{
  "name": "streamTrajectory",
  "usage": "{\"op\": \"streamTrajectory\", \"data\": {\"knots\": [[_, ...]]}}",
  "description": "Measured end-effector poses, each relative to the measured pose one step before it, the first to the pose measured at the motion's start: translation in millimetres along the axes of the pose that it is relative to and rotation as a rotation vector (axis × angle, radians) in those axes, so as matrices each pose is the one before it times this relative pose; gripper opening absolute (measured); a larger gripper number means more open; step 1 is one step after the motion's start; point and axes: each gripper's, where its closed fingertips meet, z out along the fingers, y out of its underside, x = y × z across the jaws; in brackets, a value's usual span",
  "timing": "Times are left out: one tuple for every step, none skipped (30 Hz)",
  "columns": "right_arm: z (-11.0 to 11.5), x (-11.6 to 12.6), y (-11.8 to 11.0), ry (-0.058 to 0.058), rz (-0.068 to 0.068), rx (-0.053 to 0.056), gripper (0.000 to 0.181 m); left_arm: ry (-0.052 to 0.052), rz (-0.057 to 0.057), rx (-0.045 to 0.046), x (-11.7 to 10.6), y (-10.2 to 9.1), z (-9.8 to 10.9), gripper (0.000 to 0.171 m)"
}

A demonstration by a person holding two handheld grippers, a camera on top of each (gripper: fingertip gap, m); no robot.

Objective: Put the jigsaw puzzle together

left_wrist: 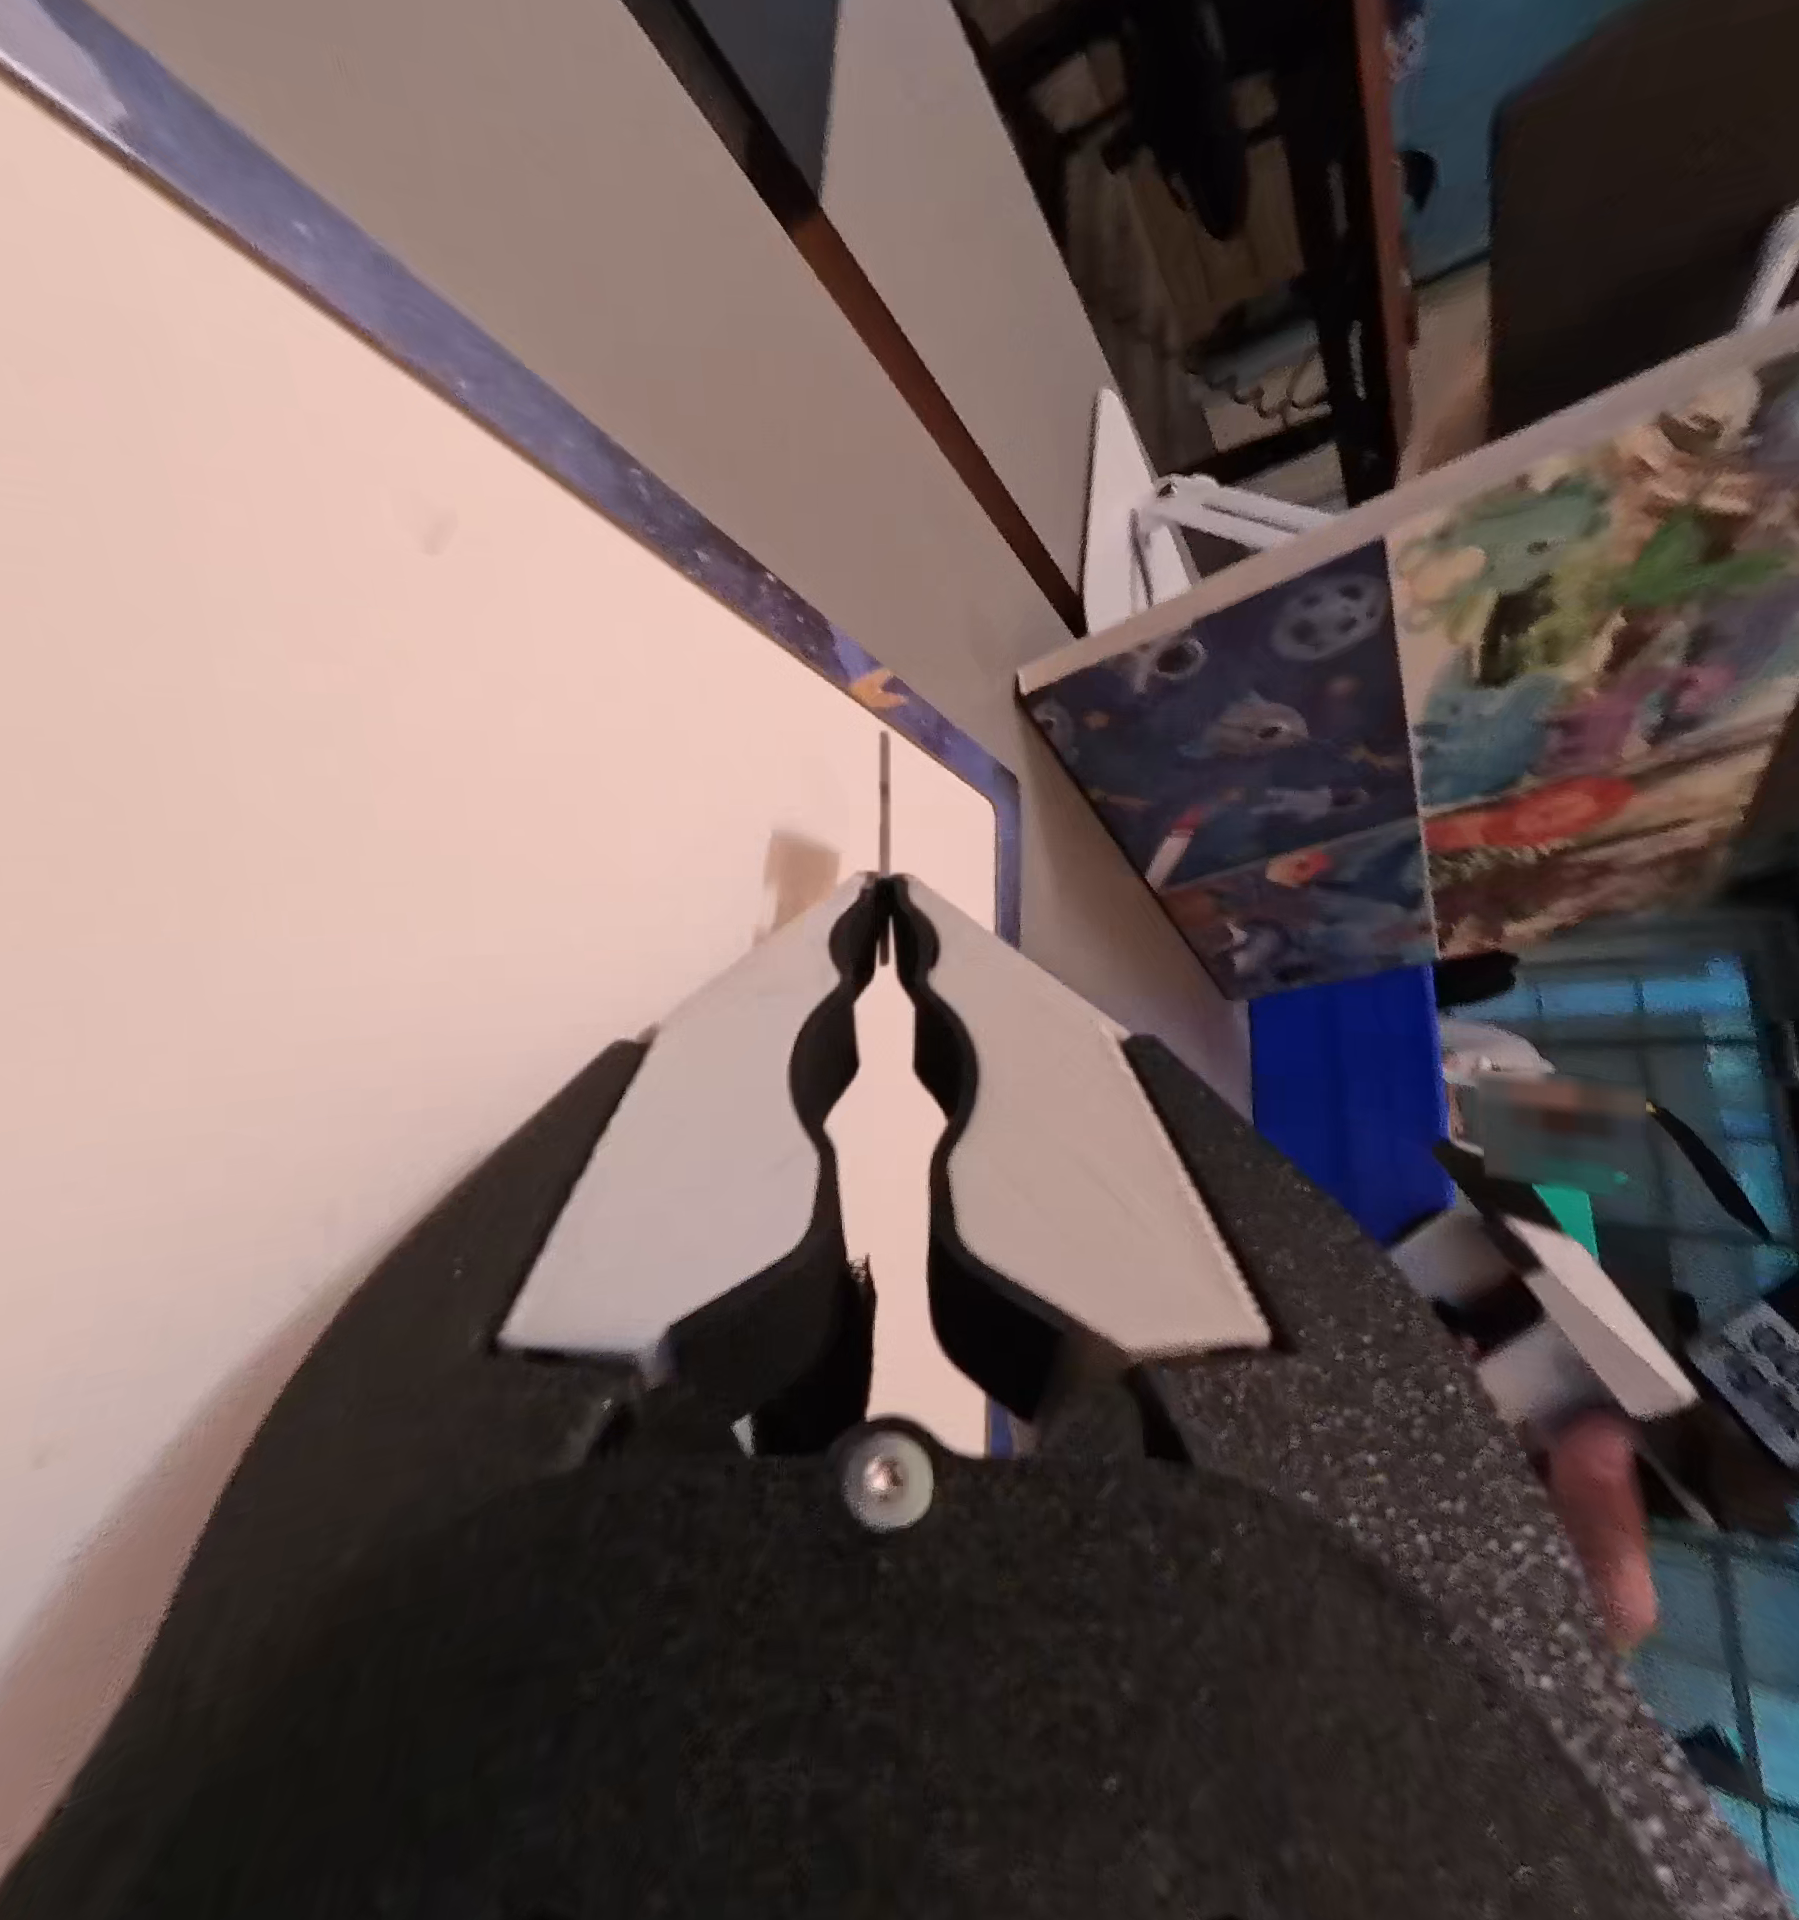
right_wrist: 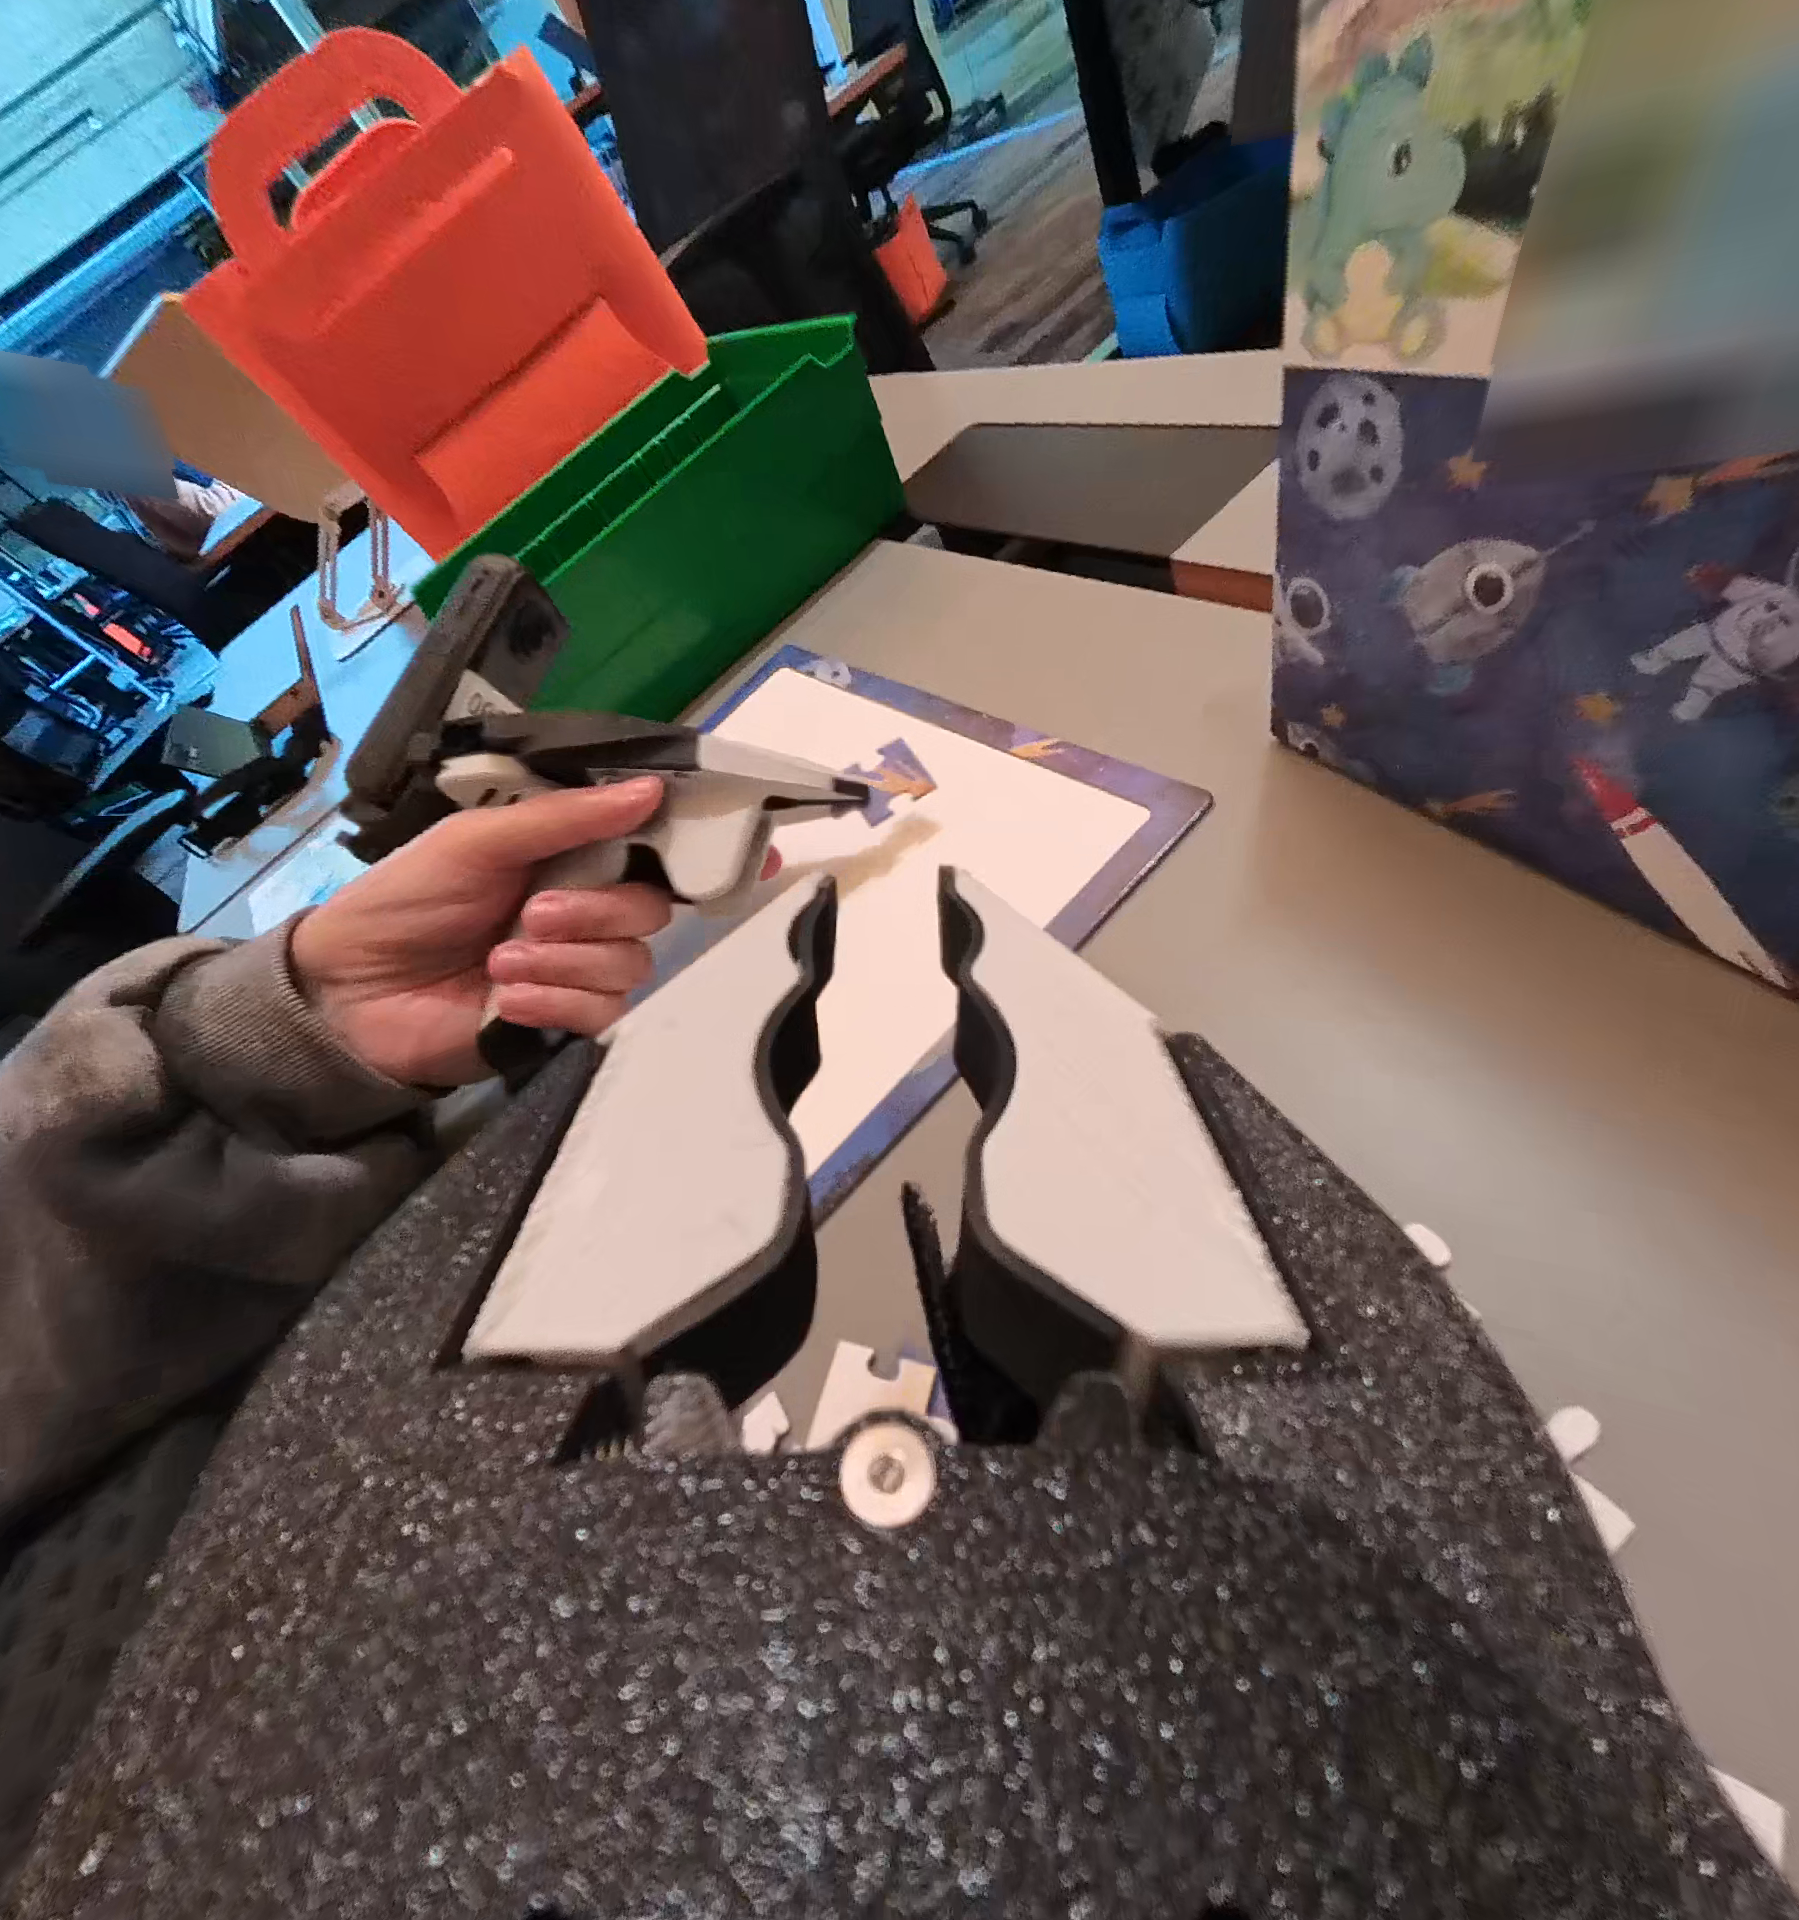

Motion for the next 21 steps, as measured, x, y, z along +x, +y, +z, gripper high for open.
{"op": "streamTrajectory", "data": {"knots": [[-1.06,-2.79,-2.09,-0.0033,-0.0084,0.0057,0.019,-0.0205,-0.0274,0.01667,-1.47,-3.82,4.15,0.001],[-1.44,-1.77,-2.24,0.0031,-0.0124,0.0063,0.019,0.0064,-0.0405,-0.00051,1.51,-0.86,5.23,0.001],[-1.33,-1.67,-1.56,0.0032,-0.0137,0.003,0.018,0.0048,-0.0375,-0.00939,0.81,1.24,5.17,0.002],[-1.23,-1.16,-1.38,0.0033,-0.0127,0.0015,0.018,0.002,-0.0231,-0.00337,0.59,0.65,4.31,0.001],[-1.05,-1.14,-1.08,0.002,-0.0097,0.0006,0.018,-0.0134,-0.0063,0.0042,-1.6,-0.46,3.21,0.003],[-1.12,-1.32,-1.38,-0.0019,-0.0068,0.003,0.018,-0.0279,0.0051,0.01335,-3.46,-2.04,2.13,0.018],[-1.23,-1.67,-1.82,-0.0052,-0.003,0.0065,0.018,0.0067,0.0191,0.01667,2.8,-2.4,0.52,0.031],[-1.19,-1.07,-1.7,-0.0043,0.0006,0.0056,0.018,0.0074,0.043,0.01493,4.42,-1.65,-1.13,0.043],[-1.18,-0.79,-1.55,-0.0027,0.0013,0.0047,0.018,-0.0286,0.0691,0.0139,0.51,-1.56,-3.01,0.05],[-1.23,-0.4,-1.62,-0.0002,-0.0001,0.0075,0.018,-0.0419,0.0986,0.01804,-0.62,-2.96,-4.74,0.051],[-1.26,-0.01,-1.55,0.0011,-0.0006,0.0072,0.018,-0.0345,0.1263,0.01746,0.61,-3.76,-5.97,0.046],[-0.93,0.16,-0.5,0.0005,-0.0007,0.0015,0.018,-0.0413,0.13,0.02062,-1.11,-5.27,-6.32,0.034],[-0.6,0.69,0.07,0.0029,-0.0015,-0.0017,0.018,-0.0344,0.1261,0.01541,-1.53,-5.88,-5.16,0.025],[-0.32,1.25,0.14,0.0054,-0.0024,-0.0007,0.018,-0.0037,0.139,-0.01807,1.47,-1.85,-1.54,0.024],[-0.04,1.32,0.7,0.0052,-0.0028,-0.0024,0.018,0.013,0.1468,-0.06048,2.79,5.01,2.12,0.024],[0.36,1.49,0.96,0.0055,-0.0021,-0.0034,0.018,-0.0085,0.125,-0.06042,-1.07,5.97,3.98,0.024],[0.66,1.16,1.25,0.0024,0.0009,-0.0039,0.018,-0.0098,0.0963,-0.0413,-1.25,4.99,4.03,0.022],[0.79,0.9,1.46,0.0,0.0025,-0.0038,0.018,0.0121,0.0624,-0.04329,2.01,5.78,3.83,0.015],[0.74,1.11,1.25,0.001,0.0019,-0.003,0.018,0.0007,0.0095,-0.02377,-0.39,2.89,3.32,0.012],[0.75,1.58,0.91,0.0045,0.0008,0.0011,0.018,-0.0111,-0.0356,-0.01798,-3.06,2.52,2.87,0.012],[1.47,1.67,0.79,0.0048,0.0038,0.007,0.017,0.0084,-0.0533,-0.01181,-0.25,1.96,2.11,0.012]]}}
